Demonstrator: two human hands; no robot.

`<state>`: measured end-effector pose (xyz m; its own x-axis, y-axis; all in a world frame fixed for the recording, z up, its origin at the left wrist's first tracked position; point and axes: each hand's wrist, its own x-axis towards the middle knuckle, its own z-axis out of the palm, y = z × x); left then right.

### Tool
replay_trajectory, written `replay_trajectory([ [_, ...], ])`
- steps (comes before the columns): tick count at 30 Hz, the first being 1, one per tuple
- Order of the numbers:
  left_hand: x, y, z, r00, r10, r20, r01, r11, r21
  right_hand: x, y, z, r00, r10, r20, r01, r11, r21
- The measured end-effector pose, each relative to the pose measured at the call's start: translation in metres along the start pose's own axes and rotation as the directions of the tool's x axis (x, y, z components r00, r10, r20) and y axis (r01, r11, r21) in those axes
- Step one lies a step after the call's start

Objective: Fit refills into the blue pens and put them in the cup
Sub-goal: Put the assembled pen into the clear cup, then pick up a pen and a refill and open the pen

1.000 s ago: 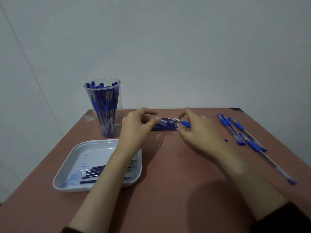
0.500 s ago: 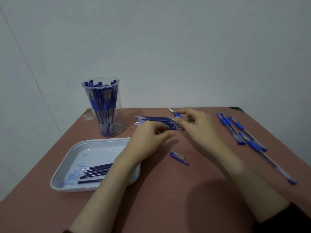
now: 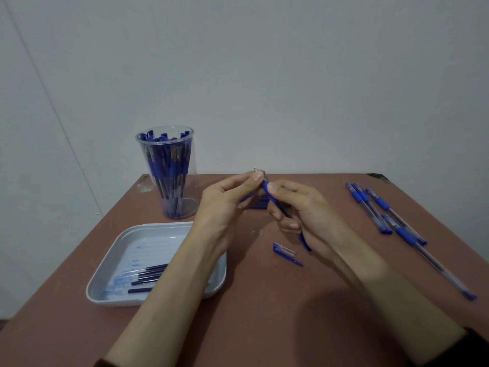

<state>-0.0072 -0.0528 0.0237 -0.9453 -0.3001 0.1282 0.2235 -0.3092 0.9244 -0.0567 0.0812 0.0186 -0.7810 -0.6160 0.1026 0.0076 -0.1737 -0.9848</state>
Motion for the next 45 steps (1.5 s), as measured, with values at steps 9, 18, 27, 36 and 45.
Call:
replay_trajectory([
  [9, 0.000, 0.002, 0.003, 1.000, -0.018, 0.022, 0.020, 0.992, -0.128, 0.003, 0.006, -0.001, 0.985, -0.074, -0.155, 0.056, 0.991, -0.122],
  [18, 0.000, 0.000, -0.001, 0.999, 0.050, -0.004, -0.050, 0.999, -0.009, 0.001, 0.001, -0.004, 0.991, -0.065, -0.117, 0.049, 0.990, -0.132],
  [27, 0.002, 0.003, -0.005, 0.996, 0.076, -0.048, -0.070, 0.991, 0.112, 0.001, 0.004, -0.006, 0.997, -0.007, -0.082, -0.013, 0.970, -0.244],
  [36, 0.002, -0.003, -0.002, 0.990, 0.093, -0.109, -0.072, 0.980, 0.183, 0.004, 0.007, -0.007, 0.988, 0.057, -0.143, -0.091, 0.965, -0.247],
  [45, 0.005, -0.015, -0.008, 0.971, 0.184, 0.151, -0.221, 0.465, 0.857, 0.005, 0.002, -0.017, 0.939, 0.037, -0.342, -0.142, 0.947, -0.289],
])
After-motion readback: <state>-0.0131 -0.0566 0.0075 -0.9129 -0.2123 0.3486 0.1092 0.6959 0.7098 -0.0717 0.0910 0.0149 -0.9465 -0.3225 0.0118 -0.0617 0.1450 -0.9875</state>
